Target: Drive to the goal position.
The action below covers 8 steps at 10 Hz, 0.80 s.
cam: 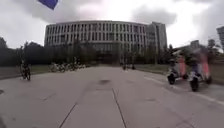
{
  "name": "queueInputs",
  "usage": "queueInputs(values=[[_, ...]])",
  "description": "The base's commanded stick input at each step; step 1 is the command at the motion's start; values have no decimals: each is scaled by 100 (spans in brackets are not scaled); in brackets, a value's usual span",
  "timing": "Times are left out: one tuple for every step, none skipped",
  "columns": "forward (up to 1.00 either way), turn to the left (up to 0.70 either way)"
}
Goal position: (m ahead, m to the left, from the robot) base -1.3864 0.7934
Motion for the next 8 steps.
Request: queueInputs(values=[[85,-2],[85,-2],[85,-2],[85,-2],[85,-2],[85,-2],[85,-2],[85,-2]])
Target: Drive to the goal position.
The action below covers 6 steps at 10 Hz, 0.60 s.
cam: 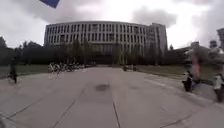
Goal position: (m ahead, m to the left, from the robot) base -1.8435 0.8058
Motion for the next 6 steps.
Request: queueInputs(values=[[85,-2],[85,-2],[85,-2],[85,-2],[85,-2],[85,-2]])
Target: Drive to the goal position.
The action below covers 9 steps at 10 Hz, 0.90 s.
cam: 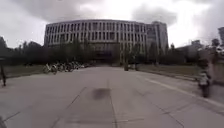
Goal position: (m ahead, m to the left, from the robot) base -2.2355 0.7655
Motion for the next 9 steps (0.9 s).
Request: queueInputs(values=[[85,-3],[85,3],[85,2],[77,1],[52,-1],[27,-4],[2,-7],[0,-7],[0,-7]])
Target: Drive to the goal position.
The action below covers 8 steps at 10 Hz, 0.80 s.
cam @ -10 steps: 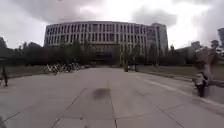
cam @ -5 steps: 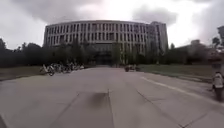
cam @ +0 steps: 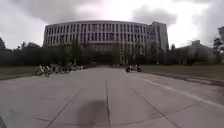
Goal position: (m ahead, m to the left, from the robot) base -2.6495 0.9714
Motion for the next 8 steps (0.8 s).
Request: queueInputs(values=[[0,-7],[2,-5],[7,-1],[34,-5],[61,-7],[69,2],[71,2],[72,1]])
